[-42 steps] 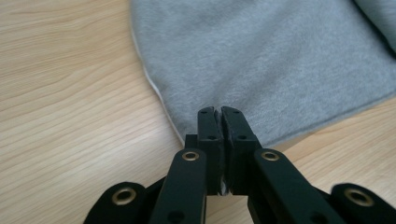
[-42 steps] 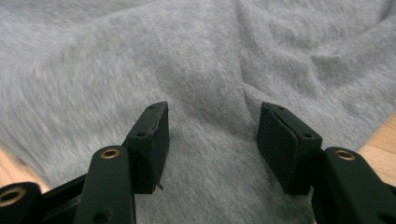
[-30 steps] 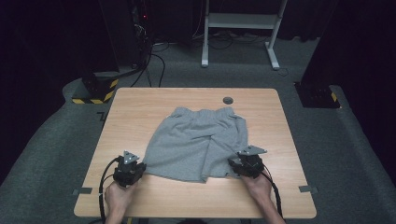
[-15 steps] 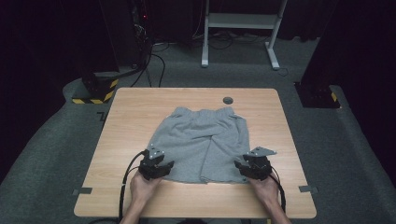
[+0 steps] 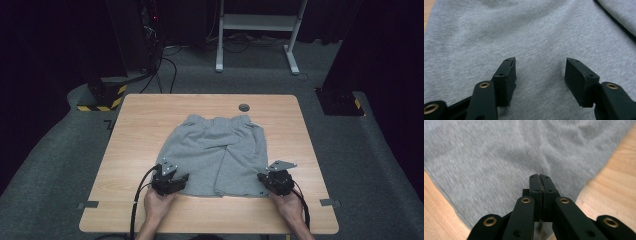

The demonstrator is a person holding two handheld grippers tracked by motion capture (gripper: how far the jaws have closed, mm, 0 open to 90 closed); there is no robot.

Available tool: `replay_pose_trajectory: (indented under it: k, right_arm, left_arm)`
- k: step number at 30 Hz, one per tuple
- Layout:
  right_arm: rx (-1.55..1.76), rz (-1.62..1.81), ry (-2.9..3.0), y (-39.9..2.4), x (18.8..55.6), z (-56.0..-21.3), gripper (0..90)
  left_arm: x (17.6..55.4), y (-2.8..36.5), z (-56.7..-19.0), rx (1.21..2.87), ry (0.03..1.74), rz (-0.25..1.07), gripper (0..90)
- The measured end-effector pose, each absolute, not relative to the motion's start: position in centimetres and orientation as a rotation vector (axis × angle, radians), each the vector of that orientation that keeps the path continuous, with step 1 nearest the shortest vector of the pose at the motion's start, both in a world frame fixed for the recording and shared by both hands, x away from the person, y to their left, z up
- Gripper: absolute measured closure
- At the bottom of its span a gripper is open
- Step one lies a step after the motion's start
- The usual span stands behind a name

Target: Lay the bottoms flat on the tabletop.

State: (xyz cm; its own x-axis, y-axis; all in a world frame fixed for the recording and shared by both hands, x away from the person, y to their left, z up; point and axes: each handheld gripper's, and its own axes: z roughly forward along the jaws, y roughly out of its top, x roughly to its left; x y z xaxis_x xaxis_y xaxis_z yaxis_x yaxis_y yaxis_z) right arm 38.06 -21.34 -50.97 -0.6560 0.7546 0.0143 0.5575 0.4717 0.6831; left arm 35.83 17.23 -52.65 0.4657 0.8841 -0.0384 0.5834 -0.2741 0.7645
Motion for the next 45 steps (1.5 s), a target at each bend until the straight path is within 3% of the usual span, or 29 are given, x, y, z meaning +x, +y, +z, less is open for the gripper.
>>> replay_pose_trajectory:
  k: [7,16,24,31,32,38,42,45]
  right_arm:
    - [1.065,0.967,2.413,-20.5,40.0,-48.7,89.8]
    - [1.135,1.037,2.354,-22.7,40.4,-47.1,89.8]
    - [1.087,1.063,2.36,-20.8,42.6,-46.1,89.8]
    - [1.176,0.966,2.391,-19.7,45.9,-48.0,89.1]
    - [1.191,0.917,2.415,-19.6,46.2,-48.7,84.1]
    - [1.168,1.024,2.365,-20.4,42.9,-48.1,64.9]
    - [1.136,1.093,2.296,-21.8,38.7,-46.8,60.6]
    - [1.139,1.113,2.289,-22.7,36.1,-47.1,62.3]
  left_arm:
    - [35.8,17.0,-52.7,2.003,1.21,0.541,37.9]
    - [35.8,16.8,-52.7,2.002,1.215,0.547,37.1]
    - [35.8,16.8,-52.7,2.001,1.218,0.547,36.9]
    - [35.8,16.8,-52.7,2.0,1.222,0.551,36.7]
    - [35.8,16.8,-52.7,2.0,1.222,0.551,36.6]
    - [35.8,16.7,-52.7,2.0,1.223,0.553,36.4]
    - [35.8,16.7,-52.7,2.001,1.224,0.555,36.3]
    - [35.8,16.7,-52.7,2.002,1.223,0.557,36.2]
